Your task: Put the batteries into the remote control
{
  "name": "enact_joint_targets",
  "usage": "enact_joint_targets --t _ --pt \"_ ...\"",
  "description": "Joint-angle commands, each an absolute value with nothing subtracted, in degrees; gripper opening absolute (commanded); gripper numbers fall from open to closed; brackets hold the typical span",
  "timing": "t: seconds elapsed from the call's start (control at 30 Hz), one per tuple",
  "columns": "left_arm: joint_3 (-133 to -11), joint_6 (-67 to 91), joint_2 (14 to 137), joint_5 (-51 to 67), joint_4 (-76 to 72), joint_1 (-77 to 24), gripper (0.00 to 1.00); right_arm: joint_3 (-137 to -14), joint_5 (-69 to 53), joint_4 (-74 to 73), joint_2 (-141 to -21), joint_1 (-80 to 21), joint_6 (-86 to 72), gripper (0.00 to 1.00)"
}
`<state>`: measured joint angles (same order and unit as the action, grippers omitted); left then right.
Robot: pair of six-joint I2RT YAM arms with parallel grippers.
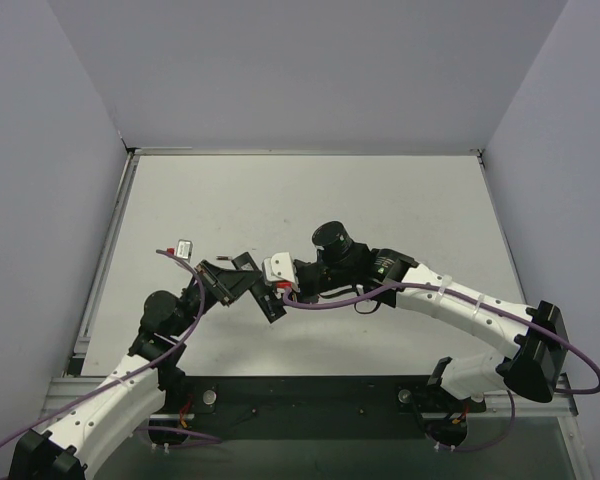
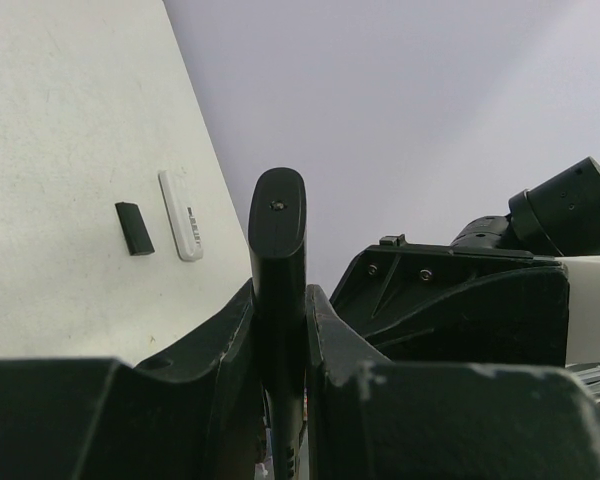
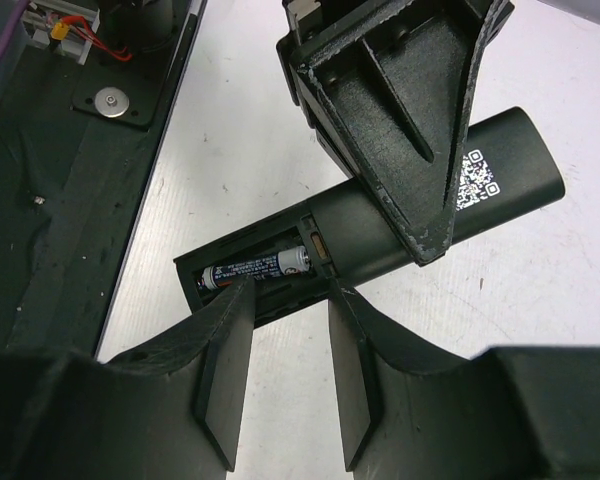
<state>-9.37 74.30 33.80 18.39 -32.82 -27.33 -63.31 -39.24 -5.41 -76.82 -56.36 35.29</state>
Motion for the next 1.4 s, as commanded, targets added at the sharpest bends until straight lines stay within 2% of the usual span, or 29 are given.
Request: enact_joint_targets --t 0.0,0.4,0.9,1.37 --pt "-12.3 73.5 34.2 19.6 -35.9 -27.4 0.0 -65.7 -42.2 -4.3 -77.3 -56.9 36.7 0.31" --pt "-13.0 73.6 35.1 20.1 -36.4 -27.4 0.0 -66.3 -43.7 -4.6 -78.1 -57.0 36.9 0.3" --pt "-12.6 73.9 35.2 20.2 -37.0 -27.4 0.0 -66.8 -45.3 -6.6 -79.0 -57.1 37.4 0.13" --pt "-12.7 74.4 35.3 20.2 -38.0 -27.4 0.0 -68.2 -46.6 -9.8 -80.1 -58.5 38.9 0.08"
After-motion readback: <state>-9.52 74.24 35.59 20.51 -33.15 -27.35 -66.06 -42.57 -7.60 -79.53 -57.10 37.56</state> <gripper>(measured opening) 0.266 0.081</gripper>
